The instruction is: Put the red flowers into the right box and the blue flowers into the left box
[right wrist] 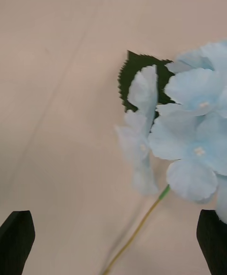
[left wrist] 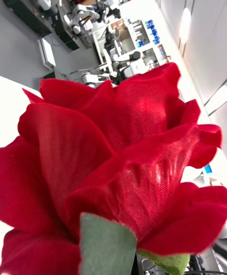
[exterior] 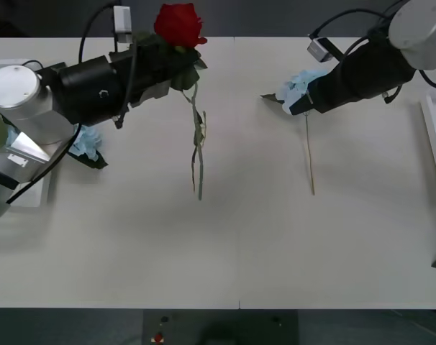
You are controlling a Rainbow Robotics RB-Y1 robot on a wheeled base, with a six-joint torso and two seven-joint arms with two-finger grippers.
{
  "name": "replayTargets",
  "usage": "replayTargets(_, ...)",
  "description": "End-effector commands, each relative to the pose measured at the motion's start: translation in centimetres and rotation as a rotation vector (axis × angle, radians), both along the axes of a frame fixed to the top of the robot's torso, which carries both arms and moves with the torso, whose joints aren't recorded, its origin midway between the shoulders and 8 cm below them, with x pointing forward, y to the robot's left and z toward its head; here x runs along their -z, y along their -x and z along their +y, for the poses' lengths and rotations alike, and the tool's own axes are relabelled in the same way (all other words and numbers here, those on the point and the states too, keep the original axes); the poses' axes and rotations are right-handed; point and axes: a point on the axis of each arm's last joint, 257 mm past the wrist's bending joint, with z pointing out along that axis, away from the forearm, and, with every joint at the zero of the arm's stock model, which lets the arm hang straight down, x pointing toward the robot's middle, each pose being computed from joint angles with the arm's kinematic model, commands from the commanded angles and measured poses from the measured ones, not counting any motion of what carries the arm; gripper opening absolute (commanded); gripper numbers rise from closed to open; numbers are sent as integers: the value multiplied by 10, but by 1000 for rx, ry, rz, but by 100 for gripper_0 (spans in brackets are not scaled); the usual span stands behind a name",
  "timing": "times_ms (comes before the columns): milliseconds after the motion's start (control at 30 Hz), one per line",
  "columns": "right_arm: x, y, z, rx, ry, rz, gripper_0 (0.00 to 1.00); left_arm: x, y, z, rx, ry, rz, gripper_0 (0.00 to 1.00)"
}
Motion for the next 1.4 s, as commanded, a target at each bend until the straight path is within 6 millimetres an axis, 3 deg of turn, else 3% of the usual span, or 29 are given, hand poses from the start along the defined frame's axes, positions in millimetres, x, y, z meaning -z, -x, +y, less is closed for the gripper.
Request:
replayTargets(33, -27, 11, -20, -96, -22, -37, 100, -31, 1, -38, -6, 12, -124, 0)
replayTargets(333, -37, 47, -24, -209, -180, -48, 100, -40, -7, -79, -70, 63, -156, 0)
replayTargets(700, -48, 94, -22, -287, -350, -58, 100, -49, -10, -97, -113, 116, -155, 0)
replayTargets(867, -56, 113, -9, -330, -442, -70, 100, -50, -12, -97, -121, 126, -153, 0)
replayTargets(1200, -75, 146, 37, -382, -651, -87, 100, -51, -13, -95, -126, 128, -152, 0)
replayTargets(1400, -74, 156, 54, -405, -711, -93, 100, -50, -13, -94, -127, 128, -151, 0)
